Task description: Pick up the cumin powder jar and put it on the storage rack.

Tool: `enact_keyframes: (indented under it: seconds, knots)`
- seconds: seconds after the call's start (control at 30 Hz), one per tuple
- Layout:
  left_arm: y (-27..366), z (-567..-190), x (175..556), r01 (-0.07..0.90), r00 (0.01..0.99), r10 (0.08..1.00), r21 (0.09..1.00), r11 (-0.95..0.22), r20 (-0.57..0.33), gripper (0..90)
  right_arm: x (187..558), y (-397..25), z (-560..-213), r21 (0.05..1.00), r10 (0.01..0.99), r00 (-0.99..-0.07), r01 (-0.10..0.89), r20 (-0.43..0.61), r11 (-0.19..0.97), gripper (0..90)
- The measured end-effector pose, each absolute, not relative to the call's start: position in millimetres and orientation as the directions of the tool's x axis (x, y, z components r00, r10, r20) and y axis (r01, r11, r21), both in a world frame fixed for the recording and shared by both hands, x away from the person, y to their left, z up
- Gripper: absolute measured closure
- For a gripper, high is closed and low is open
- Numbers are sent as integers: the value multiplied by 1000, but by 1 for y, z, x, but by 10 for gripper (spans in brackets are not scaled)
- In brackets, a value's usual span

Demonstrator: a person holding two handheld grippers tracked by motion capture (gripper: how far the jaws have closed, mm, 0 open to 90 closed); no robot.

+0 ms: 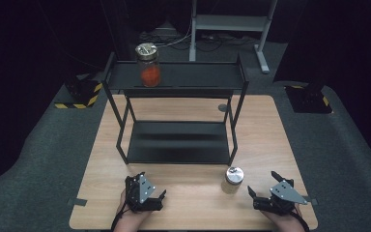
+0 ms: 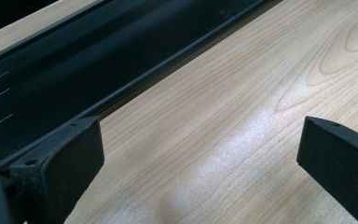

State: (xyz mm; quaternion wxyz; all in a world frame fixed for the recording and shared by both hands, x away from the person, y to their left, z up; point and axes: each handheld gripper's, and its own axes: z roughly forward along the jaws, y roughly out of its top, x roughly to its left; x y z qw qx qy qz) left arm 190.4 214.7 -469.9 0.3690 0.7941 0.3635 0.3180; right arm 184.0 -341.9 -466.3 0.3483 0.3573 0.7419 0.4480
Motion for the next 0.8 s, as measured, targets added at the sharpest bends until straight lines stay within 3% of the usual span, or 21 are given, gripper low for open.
enact_keyframes:
  seconds: [0.8]
  knots:
    - [215,-470,190,346,526,819,823,-451,228,9,172,-332,-453,962,810,-577,147,-108,232,0]
